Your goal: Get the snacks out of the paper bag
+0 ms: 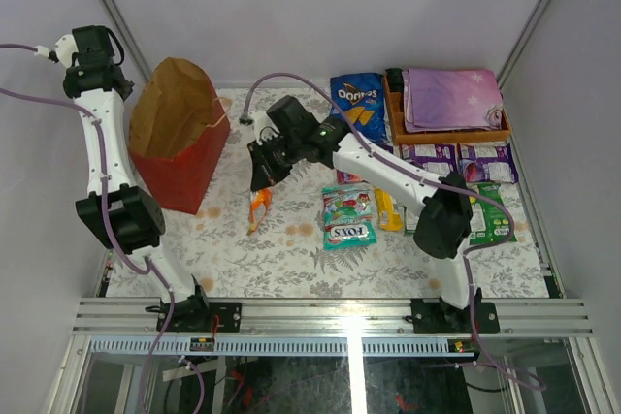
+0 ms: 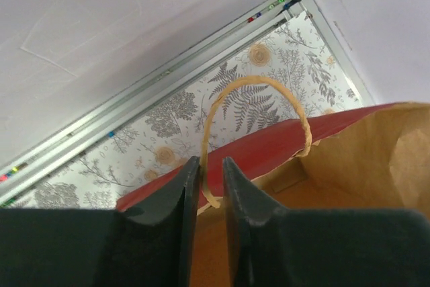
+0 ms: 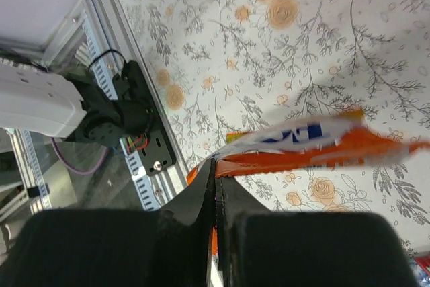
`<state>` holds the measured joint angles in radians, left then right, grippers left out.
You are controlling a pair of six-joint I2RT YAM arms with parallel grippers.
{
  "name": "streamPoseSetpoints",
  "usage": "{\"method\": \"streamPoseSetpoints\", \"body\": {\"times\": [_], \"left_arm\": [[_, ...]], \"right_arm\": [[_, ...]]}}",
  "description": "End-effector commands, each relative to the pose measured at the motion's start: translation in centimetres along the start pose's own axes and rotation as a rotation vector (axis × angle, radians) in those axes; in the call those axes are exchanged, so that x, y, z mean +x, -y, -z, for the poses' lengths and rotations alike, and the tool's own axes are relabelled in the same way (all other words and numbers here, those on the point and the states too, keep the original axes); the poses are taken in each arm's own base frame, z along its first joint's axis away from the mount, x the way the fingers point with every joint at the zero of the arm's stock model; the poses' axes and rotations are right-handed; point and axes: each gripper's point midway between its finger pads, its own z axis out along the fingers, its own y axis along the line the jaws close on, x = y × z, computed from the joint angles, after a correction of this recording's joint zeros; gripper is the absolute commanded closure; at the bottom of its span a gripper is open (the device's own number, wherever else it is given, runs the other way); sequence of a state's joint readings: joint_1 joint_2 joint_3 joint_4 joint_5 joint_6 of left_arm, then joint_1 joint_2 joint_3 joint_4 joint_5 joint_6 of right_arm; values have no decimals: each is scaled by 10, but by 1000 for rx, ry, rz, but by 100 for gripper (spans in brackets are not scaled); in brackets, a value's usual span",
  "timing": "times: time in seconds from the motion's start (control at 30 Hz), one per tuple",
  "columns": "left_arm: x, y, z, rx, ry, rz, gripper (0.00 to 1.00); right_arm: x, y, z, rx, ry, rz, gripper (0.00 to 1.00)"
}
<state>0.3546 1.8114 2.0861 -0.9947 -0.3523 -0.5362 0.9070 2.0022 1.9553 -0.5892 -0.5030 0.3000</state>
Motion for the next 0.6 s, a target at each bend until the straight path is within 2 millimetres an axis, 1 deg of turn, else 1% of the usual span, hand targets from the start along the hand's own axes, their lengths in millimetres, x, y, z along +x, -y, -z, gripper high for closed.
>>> {"method": "streamPoseSetpoints", "body": {"times": [0.0,0.07,0.17,0.2,0.27,0.37,0.4,0.47,0.57], "left_arm": [[-9,0,-11,13,34,-10,65],[-8,2,-10,33,30,-21,41],[-10,6,-3,77,44,-31,8],[-12,8,1,93,51,-29,1],[-16,12,9,123,62,-28,0],[-16,18,19,172,60,-29,0],[-14,20,21,186,60,-32,0],[-10,21,24,196,55,-40,0],[-6,22,30,209,60,-55,0]], "right_arm": [[-2,-14,1,-107,-27,76,100],[5,3,-5,-104,-47,81,100],[12,47,-11,-83,-57,3,100],[16,68,-13,-69,-65,-40,100],[27,108,-18,-24,-93,-111,100],[41,170,-22,119,-142,-145,100],[44,187,-23,161,-160,-153,100],[49,215,-24,217,-190,-160,100],[48,250,-17,299,-199,-173,100]]}}
